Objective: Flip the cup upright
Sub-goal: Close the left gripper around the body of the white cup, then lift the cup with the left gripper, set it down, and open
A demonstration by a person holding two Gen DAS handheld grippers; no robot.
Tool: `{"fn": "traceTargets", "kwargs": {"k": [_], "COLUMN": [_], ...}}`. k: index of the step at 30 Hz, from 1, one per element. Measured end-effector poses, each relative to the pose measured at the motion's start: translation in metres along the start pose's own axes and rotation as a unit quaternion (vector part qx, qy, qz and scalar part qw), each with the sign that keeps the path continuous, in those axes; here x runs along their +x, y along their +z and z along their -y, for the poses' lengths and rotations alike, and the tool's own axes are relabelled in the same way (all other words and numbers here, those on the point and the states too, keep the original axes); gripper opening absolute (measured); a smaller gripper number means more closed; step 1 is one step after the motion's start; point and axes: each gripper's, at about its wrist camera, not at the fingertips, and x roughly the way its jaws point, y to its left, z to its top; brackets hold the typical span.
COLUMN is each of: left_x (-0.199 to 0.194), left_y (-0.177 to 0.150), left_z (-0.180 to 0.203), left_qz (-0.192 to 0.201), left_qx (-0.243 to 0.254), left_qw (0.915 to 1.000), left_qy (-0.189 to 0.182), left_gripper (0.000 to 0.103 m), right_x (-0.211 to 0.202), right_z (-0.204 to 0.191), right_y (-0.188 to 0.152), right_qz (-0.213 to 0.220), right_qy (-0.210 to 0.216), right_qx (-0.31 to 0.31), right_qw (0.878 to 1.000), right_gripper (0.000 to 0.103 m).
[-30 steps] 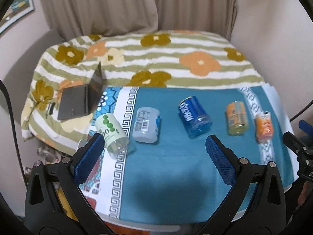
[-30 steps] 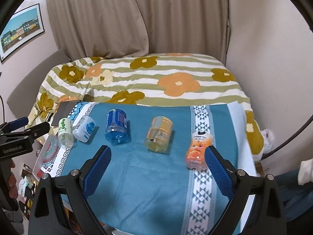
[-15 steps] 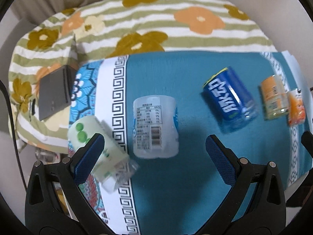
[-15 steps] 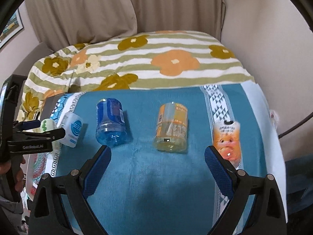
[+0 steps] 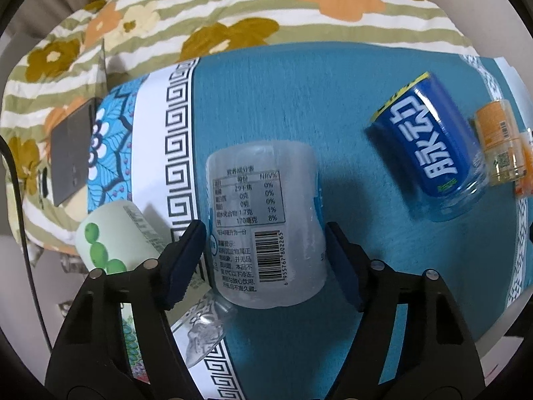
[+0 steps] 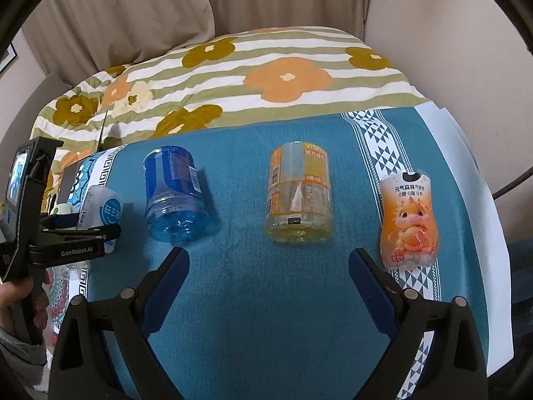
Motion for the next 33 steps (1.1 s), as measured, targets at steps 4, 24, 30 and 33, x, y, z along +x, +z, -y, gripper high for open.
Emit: {"fn": "traceTargets", "kwargs": {"k": [4, 24, 30, 33], "left_x": [0.0, -0.073, -0.09, -0.087], "left_y": [-0.003, -0.045, -0.071, -0.084], "left_z": [0.002, 0.06, 0.102, 0.124], "left_qz": [-0.001, 0.047, 0.051, 0.043], "left_qx": [-0.001, -0.014, -0.016, -0.019], "left_qw": [1.0, 0.9988, 0.9983, 0.9983], "left_qy": [-0.004, -0.007, -0.024, -0.035], "left_gripper": [0.067, 0.067, 0.067, 0.067], "right_x": [0.0, -0.048, -0.067, -0.071], "right_z": [-0.001, 0.04, 0.059, 0.07], "right_y": [0.002, -0.015, -0.03, -0.039], "right_qz": [-0.001, 0.033, 0.042, 0.043], "right_qy": [-0.001, 0.02, 0.037, 0.042], "right_qx": [0.0, -0.021, -0.033, -0.038], "right_qw": [1.0, 0.999, 0.998, 0.997], "right_gripper": [0.096, 0.096, 0.096, 0.096]}}
